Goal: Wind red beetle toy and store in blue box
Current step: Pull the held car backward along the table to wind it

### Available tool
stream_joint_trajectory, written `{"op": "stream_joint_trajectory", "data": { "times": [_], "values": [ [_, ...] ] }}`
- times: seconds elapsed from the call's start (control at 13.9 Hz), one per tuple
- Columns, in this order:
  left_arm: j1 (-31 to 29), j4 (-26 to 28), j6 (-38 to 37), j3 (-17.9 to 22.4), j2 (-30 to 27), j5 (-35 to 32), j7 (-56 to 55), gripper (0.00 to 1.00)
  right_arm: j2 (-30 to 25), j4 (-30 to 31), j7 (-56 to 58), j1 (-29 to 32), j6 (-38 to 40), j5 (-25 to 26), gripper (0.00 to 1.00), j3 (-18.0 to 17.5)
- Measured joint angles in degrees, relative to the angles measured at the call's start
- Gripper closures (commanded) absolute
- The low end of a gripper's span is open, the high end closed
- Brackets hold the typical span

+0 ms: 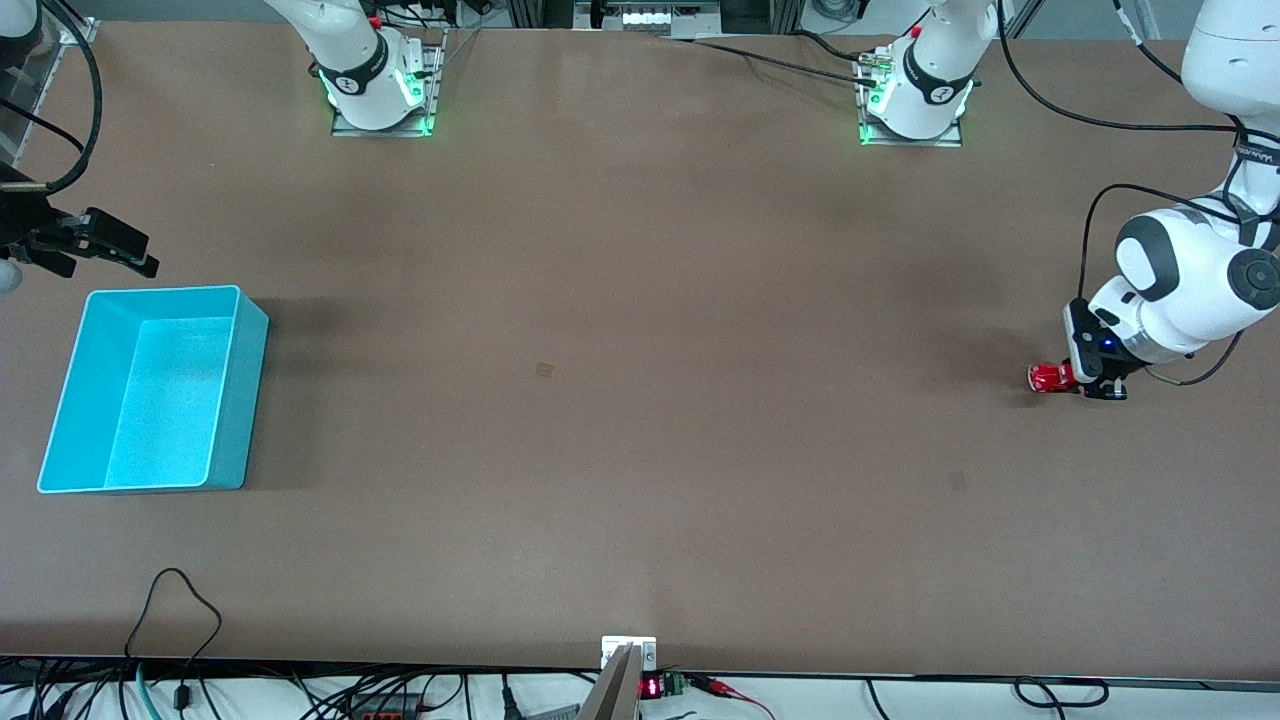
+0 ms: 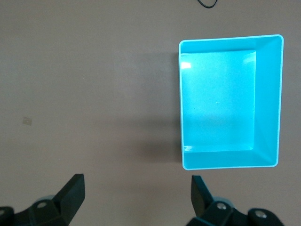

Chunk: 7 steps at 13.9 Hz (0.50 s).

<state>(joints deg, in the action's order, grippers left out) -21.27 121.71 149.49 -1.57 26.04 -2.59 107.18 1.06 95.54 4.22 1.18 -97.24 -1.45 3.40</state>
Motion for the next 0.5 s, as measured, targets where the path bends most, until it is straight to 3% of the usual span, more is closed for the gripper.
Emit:
{"op": "stream_joint_trajectory", "data": {
  "times": [0.14,0.29,0.36,0.43,0.5],
  "values": [
    [-0.9,-0.43,0.01,-0.01,0.26,0.0,0.71,0.65,0.0,0.0,0.0,0.0,0.0,0.0,0.0,0.0],
    [-1.69,-0.88,0.01,0.0,0.55,0.0,1.4,0.55,0.0,0.0,0.0,0.0,0.0,0.0,0.0,0.0],
    [-1.83,-0.96,0.01,0.0,0.6,0.0,1.52,0.4,0.0,0.0,0.0,0.0,0.0,0.0,0.0,0.0],
    [-1.86,-0.98,0.03,0.0,0.67,0.0,1.54,0.0,0.0,0.0,0.0,0.0,0.0,0.0,0.0,0.0],
    [-1.87,-1.0,0.03,0.0,0.69,0.0,1.56,0.0,0.0,0.0,0.0,0.0,0.02,0.0,0.0,0.0]
  ]
}}
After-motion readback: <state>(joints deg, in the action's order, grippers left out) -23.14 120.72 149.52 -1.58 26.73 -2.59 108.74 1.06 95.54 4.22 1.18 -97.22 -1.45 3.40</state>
